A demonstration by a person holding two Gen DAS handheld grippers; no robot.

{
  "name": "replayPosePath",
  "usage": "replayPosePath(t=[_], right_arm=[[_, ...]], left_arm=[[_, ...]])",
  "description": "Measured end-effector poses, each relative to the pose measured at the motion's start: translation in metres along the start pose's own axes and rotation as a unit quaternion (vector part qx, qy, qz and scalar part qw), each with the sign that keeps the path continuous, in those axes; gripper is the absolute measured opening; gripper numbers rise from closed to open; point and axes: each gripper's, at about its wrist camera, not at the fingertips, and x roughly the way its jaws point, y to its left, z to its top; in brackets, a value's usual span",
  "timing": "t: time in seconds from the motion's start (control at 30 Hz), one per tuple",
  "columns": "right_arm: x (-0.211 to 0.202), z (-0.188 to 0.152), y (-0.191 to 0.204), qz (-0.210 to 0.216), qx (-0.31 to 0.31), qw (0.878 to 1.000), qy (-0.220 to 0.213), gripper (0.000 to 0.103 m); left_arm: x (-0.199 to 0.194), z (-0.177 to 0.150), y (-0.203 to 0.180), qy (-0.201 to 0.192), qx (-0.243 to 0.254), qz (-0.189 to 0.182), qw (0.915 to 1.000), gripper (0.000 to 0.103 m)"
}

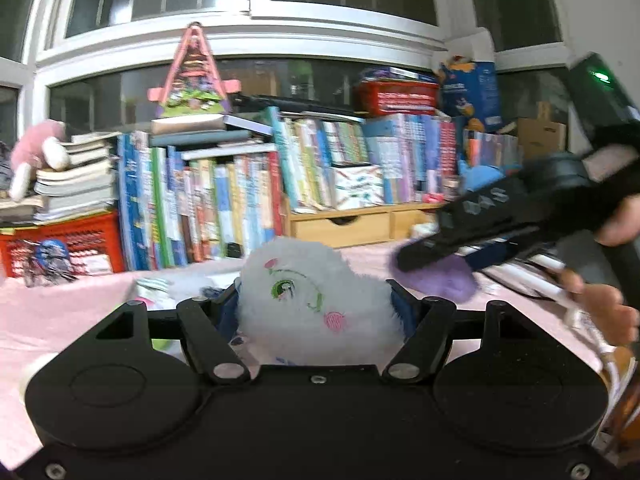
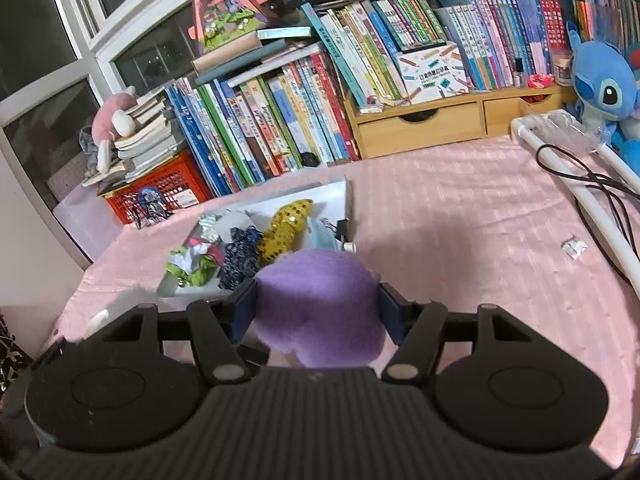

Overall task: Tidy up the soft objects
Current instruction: 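Carry the white plush with the left tool while the right tool carries the purple plush, then open the left tool over the tray while the right tool releases the purple plush there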

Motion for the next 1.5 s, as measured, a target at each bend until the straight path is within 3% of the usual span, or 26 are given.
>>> replayPosePath(t=[0.6, 1.0, 1.2, 1.5], right_arm=[[0.04, 0.024, 0.05, 0.012, -0.009, 1.0, -0.01, 0.067], [0.091, 0.039, 0.082, 0.0, -0.026, 1.0, -0.006, 0.067], [0.125, 0.045, 0.091, -0.017, -0.035, 0.999, 0.033, 0.068], [0.181, 0.047, 0.091, -0.043, -0.033, 0.993, 0.107, 0.068]], left_arm=[[0.057, 0.04, 0.113, 0.07, -0.015, 0.069, 0.995, 0.069], [0.111, 0.042, 0.148, 0.126, -0.044, 0.064, 0.989, 0.069], [0.156, 0.039, 0.17, 0.206, -0.093, 0.04, 0.9734, 0.069], [0.21, 0.012, 0.193, 0.294, -0.139, 0.042, 0.9446, 0.069]])
